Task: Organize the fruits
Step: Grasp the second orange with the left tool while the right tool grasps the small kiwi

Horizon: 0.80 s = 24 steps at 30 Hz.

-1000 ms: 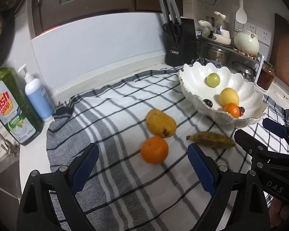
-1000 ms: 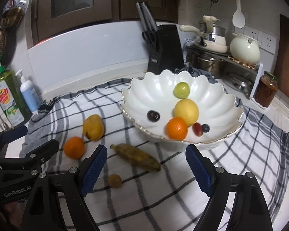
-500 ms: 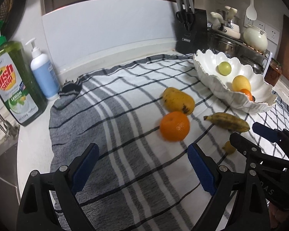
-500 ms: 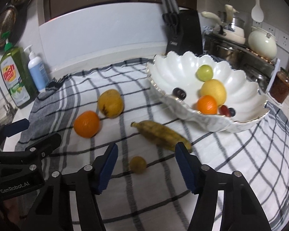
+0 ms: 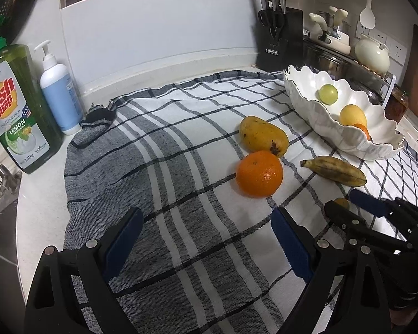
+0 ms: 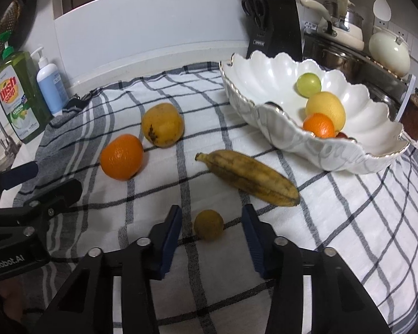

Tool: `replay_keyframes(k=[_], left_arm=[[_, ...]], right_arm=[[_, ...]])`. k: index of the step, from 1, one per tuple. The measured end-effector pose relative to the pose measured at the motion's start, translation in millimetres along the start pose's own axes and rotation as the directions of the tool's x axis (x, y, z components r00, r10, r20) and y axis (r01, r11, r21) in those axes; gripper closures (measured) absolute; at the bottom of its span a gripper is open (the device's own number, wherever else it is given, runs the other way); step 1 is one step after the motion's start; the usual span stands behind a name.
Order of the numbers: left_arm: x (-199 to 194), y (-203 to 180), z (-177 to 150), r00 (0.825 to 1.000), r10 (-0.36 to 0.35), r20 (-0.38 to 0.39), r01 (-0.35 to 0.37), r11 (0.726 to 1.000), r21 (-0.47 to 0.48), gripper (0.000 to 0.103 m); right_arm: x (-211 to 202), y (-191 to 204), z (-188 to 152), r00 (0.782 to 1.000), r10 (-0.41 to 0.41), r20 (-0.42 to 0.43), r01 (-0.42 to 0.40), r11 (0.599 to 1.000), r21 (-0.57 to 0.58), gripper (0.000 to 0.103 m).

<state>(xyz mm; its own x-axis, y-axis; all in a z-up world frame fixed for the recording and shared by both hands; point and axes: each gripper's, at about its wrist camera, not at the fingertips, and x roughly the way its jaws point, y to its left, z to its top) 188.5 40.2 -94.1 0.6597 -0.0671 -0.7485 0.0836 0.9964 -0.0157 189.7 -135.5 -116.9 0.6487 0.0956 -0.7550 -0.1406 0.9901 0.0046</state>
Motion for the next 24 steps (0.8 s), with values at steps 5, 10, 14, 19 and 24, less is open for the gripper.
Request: replay_keyframes(k=[5, 10, 14, 19, 24], left_arm=[[0.3, -1.6, -0.7, 1.0, -0.003, -0.002, 0.003, 1.0, 0.004, 0.009], [0.8, -3.1, -1.1, 1.0, -0.002, -0.003, 0.002, 1.0, 0.008, 0.009], [1.5, -4.7, -0.3, 1.0, -0.008, -0.006, 0.008, 1.0, 0.011, 0.009], [4.5, -10.7, 5.0, 1.0, -0.026, 0.001, 0.026, 0.999, 0.03, 0.01], [10.4, -21.2, 15.8, 0.999, -0.049, 0.004, 0.049, 0.997, 0.065, 0.015]], right_arm=[[5.4, -1.3, -3.3, 1.0, 0.009, -0.013, -0.009, 1.0, 0.005, 0.073], [4.4, -2.6, -2.4, 1.0, 0.018, -0.011, -0.018, 1.0, 0.007, 0.08], [-2.6, -2.2, 0.4, 1.0, 0.016, 0.011, -0.016, 1.0, 0.002, 0.08], [-14.9, -4.6, 7.2, 0.999, 0.006, 0.048, -0.006, 1.0, 0.008, 0.08], [-23.0, -10.8, 13.3, 0.997, -0.003, 0.076, 0.001, 1.0, 0.03, 0.08]])
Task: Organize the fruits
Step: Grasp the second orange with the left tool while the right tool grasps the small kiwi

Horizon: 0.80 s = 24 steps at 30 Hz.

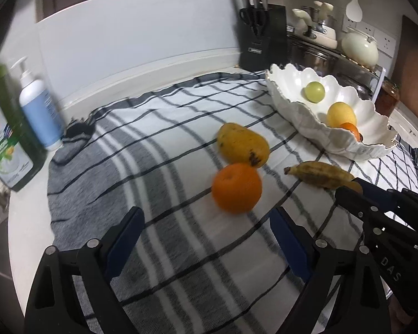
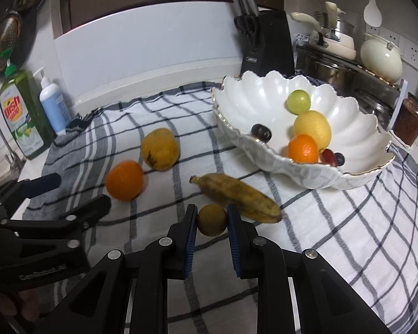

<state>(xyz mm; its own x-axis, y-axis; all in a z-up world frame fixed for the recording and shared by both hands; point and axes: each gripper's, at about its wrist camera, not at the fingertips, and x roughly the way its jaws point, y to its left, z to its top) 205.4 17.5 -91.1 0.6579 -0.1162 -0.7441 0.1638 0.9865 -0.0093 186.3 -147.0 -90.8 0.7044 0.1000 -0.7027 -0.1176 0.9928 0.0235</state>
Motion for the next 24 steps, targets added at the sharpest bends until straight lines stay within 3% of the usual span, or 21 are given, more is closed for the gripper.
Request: replay_keyframes(k=[1, 6, 17, 24], left_arm=[[2.5, -3.0, 3.1, 1.0, -0.005, -0.002, 0.005, 1.0, 0.013, 0.02], [17.6, -11.8, 9.0, 1.0, -0.022, -0.017, 0.023, 0.999, 0.043, 0.022], [49.0, -20.2, 9.7, 0.996, -0.057, -0.063, 0.061, 0.996, 0.06, 0.039], [54.0, -17.7, 13.3, 0.995, -0.081, -0.058, 0.084, 0.995, 0.05, 0.057]], right_arm=[[-0.2, -1.6, 0.6, 1.0, -0.002, 0.002, 0.002, 1.0, 0.006, 0.08], [3.6, -10.9, 1.9, 1.0, -0.016, -0.002, 0.016, 0.999, 0.039, 0.08], [10.3, -15.5, 2.0, 1.0, -0.027, -0.012, 0.028, 0.997, 0.069, 0.08], [13.6, -15.7, 0.5, 0.999, -0.026, -0.021, 0.028, 0.996, 0.081, 0.08]])
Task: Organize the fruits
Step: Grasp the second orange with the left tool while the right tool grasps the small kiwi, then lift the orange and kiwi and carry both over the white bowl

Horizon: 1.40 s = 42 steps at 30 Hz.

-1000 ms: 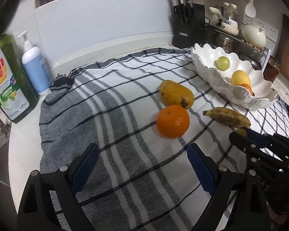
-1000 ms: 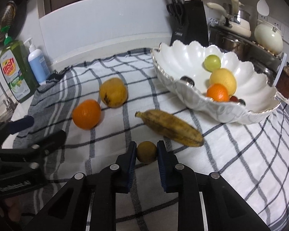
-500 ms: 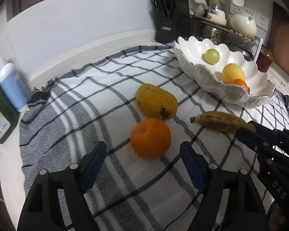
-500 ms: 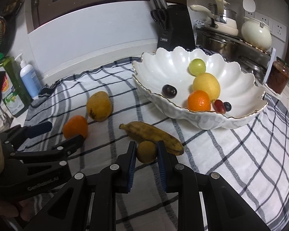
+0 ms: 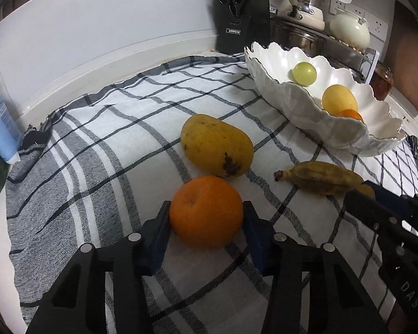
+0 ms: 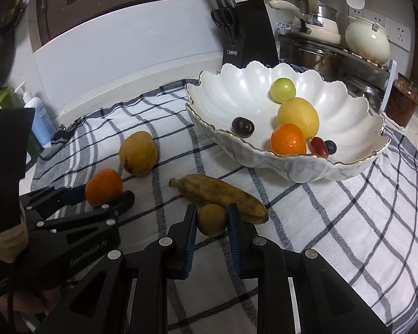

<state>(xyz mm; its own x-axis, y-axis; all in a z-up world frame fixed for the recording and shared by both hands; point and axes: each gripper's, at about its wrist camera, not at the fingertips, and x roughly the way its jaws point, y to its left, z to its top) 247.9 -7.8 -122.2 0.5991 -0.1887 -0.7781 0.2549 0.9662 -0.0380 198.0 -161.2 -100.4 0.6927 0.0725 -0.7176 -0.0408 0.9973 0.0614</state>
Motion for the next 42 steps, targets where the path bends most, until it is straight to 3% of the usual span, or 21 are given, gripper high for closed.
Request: replay_keyframes(k=[9, 23, 42], left_arm=[[-8.2, -2.9, -2.9, 1.0, 0.009, 0.005, -0.009, 1.0, 0.008, 0.058], [-46.0, -26.0, -2.4, 0.999, 0.025, 0.041, -0.026, 0.999, 0.032, 0.058], [-84.1, -87.2, 47.5, 0.989, -0.054, 0.138, 0.039, 0.993, 0.108, 0.058]], right_arm=[[-4.9, -1.1, -4.7, 1.0, 0.018, 0.006, -0.018, 1.0, 0.009, 0.08], [-41.8, -20.3, -1.1, 0.996, 0.036, 0.082, -0.039, 0.998, 0.041, 0.08], [-87.8, -81.3, 30.3, 0.981, -0.056, 0.184, 0.038, 0.994, 0.101, 0.08]])
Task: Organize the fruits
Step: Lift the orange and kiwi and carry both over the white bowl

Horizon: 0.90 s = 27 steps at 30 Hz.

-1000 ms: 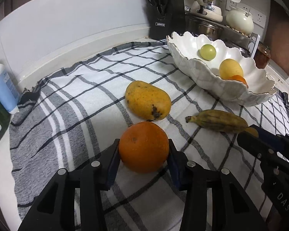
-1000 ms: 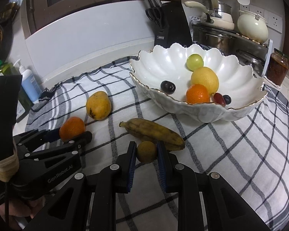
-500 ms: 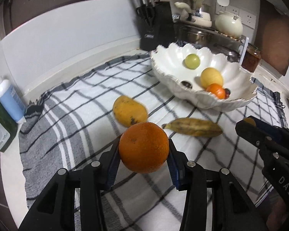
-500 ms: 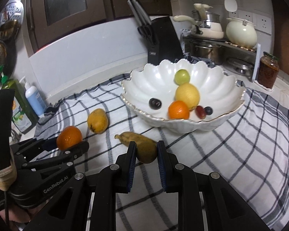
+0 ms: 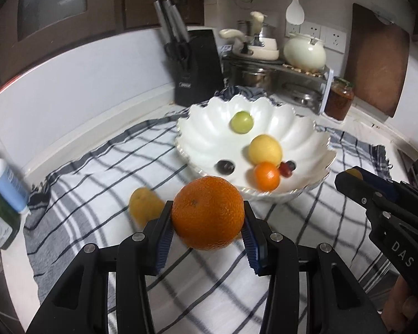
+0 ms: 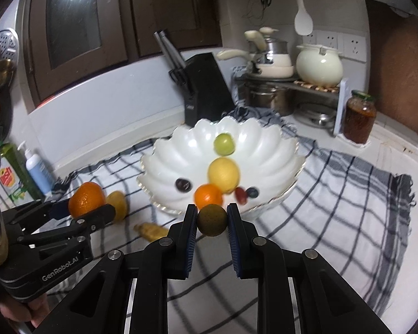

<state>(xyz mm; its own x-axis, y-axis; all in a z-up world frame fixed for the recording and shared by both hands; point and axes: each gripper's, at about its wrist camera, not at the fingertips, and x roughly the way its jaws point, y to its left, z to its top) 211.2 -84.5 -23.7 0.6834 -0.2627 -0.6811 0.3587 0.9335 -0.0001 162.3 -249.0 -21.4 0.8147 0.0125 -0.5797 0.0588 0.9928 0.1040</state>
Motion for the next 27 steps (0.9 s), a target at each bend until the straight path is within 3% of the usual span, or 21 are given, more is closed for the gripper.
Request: replay_keyframes(k=[13, 27], left_arm=[[14.9, -18.5, 38.1, 0.999, -0.042, 0.03, 0.041, 0.999, 0.018, 0.058], [59.5, -20.3, 59.8, 0.997, -0.076, 0.006, 0.076, 0.997, 0.019, 0.058]], right_arm=[[15.3, -29.5, 32.2, 0.999, -0.035, 0.019, 0.035, 0.999, 0.0, 0.08], [49.6, -39.3, 51.2, 0.999, -0.04, 0.009, 0.04, 0.999, -0.031, 0.08]])
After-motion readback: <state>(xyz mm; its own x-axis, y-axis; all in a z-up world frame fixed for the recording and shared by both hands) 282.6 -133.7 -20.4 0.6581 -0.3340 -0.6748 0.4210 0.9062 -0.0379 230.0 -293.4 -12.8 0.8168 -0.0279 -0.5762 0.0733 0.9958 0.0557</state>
